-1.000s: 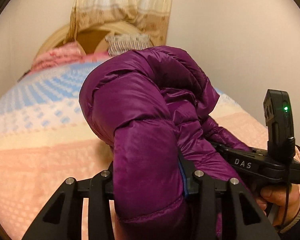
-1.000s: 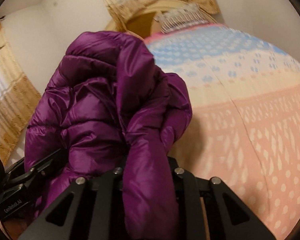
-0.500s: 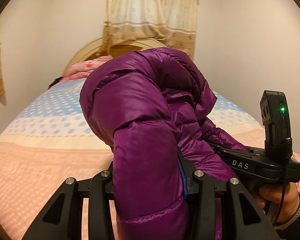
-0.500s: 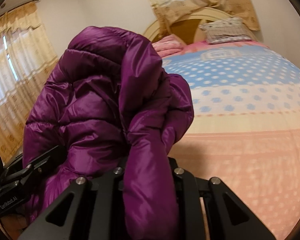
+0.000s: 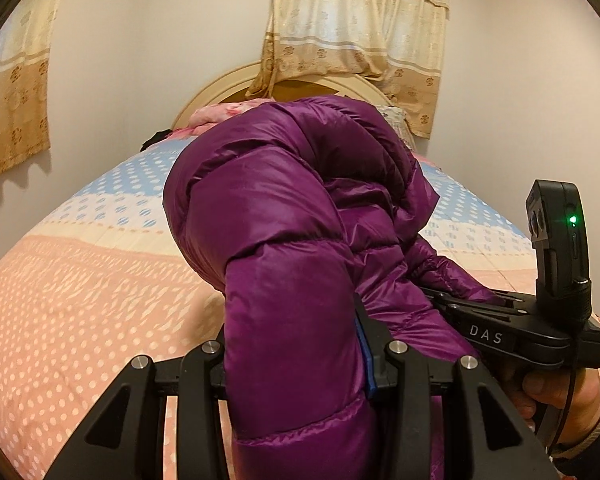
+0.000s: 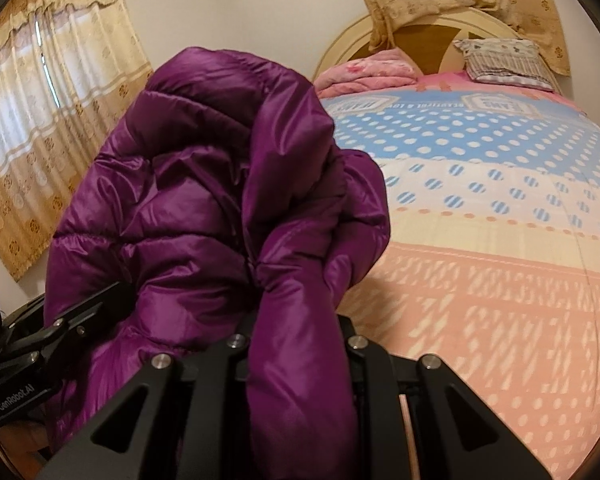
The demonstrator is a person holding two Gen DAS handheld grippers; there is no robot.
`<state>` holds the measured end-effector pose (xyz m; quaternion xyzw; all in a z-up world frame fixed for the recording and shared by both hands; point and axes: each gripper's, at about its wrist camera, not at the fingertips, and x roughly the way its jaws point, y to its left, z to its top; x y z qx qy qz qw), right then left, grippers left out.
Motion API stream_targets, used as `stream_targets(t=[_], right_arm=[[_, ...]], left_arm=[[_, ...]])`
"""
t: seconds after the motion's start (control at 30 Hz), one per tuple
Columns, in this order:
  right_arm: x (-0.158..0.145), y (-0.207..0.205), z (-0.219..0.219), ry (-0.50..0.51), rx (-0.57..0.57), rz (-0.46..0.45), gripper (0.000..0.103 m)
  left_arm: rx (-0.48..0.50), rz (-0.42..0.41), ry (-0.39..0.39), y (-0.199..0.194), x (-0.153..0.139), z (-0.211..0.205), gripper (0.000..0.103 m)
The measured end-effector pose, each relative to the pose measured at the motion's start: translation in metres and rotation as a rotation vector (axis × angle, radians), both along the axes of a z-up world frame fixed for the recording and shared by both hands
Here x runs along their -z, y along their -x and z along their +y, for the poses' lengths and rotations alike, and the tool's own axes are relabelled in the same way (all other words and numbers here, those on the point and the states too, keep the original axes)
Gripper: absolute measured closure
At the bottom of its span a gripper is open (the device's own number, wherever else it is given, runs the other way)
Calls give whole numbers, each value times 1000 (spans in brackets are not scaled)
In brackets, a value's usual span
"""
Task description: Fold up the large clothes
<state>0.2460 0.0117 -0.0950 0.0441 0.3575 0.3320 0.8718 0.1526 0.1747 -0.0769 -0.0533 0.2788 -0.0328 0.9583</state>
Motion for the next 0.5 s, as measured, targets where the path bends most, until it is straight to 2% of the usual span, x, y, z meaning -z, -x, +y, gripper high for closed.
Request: stream_targets(t=[0.13,0.4,0.47,0.5], right_arm=[[6,1,14,30,-13,11,83],[36,-10,26,104,-18,58,83],[38,-10,28,109,-19,60,83],[39,-11,28,114,-21,62,82]], left_arm=[[-19,18,0,-1,8,8,60],[-49,97,31,-6,44,32,60],[-51,106,34,-5,49,35,59],[-56,111,31,-5,51,36,55]])
